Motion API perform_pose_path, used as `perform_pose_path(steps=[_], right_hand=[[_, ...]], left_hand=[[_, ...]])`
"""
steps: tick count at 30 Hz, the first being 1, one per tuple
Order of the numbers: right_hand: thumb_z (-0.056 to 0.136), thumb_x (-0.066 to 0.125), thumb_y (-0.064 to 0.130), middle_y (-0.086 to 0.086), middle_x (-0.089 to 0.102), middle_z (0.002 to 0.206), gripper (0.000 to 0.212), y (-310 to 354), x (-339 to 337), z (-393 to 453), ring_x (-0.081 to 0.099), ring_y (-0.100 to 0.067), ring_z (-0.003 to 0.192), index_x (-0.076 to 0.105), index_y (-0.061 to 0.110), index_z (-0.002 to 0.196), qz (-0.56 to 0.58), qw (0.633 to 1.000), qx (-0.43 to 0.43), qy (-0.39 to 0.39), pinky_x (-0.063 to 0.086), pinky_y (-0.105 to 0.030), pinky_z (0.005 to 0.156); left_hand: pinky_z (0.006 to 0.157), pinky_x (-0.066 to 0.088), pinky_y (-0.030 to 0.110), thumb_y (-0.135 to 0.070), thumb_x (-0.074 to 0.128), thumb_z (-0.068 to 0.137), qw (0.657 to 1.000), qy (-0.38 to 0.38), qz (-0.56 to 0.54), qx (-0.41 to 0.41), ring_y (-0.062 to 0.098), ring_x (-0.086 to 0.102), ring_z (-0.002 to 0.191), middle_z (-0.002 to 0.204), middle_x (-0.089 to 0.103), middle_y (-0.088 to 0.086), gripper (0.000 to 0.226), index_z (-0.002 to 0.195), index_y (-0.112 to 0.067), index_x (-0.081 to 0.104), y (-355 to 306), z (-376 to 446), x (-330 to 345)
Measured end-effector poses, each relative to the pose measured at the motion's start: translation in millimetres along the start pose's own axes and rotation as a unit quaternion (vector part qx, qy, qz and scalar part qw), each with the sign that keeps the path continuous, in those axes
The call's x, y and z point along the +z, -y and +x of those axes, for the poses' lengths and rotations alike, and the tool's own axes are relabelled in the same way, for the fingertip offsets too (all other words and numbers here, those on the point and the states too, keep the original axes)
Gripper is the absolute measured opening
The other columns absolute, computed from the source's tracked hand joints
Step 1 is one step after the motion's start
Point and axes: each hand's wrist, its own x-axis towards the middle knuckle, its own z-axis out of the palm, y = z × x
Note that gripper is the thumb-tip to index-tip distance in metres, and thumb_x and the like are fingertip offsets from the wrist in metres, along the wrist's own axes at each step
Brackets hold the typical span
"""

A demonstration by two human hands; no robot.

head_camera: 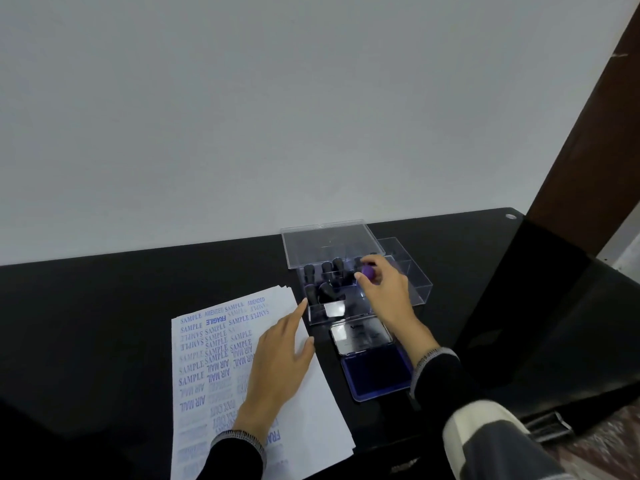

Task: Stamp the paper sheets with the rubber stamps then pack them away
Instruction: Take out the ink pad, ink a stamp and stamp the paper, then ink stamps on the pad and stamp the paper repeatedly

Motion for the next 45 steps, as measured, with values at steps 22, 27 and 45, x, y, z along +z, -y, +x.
perform_pose_path(steps=[22, 27, 45], right_hand=[[0.088, 0.046, -0.006, -0.016, 0.052, 0.124, 0.033, 34, 28, 40, 0.057, -0.036, 0.107, 0.059, 0.006, 0.116, -0.433, 0.858, -0.002, 0.277, 0.048, -0.042, 0.089], [0.086, 0.049, -0.007, -0.014, 0.067, 0.107, 0.032, 24, 17, 37, 0.064, -0.031, 0.094, 0.07, 0.009, 0.104, -0.294, 0.944, -0.02, 0.145, 0.054, -0.041, 0.085], [0.099, 0.044, 0.018, -0.008, 0.061, 0.122, 0.025, -51, -35, -1, 0.026, -0.022, 0.141, 0.068, 0.009, 0.1, -0.149, 0.987, -0.037, 0.047, 0.002, -0.028, 0.115]], left_hand=[[0.11, 0.029, 0.028, -0.034, 0.051, 0.097, 1.0, 0.011, 0.004, -0.012, 0.007, 0.041, 0.126, 0.135, 0.048, -0.017, 0.06, 0.148, -0.044, 0.021, -6, -1, -6], [0.09, 0.041, 0.014, -0.02, 0.052, 0.098, 0.984, -0.06, -0.151, -0.068, 0.008, 0.055, 0.114, 0.116, 0.061, -0.012, 0.021, 0.115, -0.027, 0.062, -1, 11, -11], [0.094, 0.032, 0.033, -0.035, 0.065, 0.089, 0.851, 0.158, 0.425, 0.266, 0.024, 0.036, 0.111, 0.117, 0.043, 0.001, 0.032, 0.121, -0.032, 0.063, -63, 133, -5]])
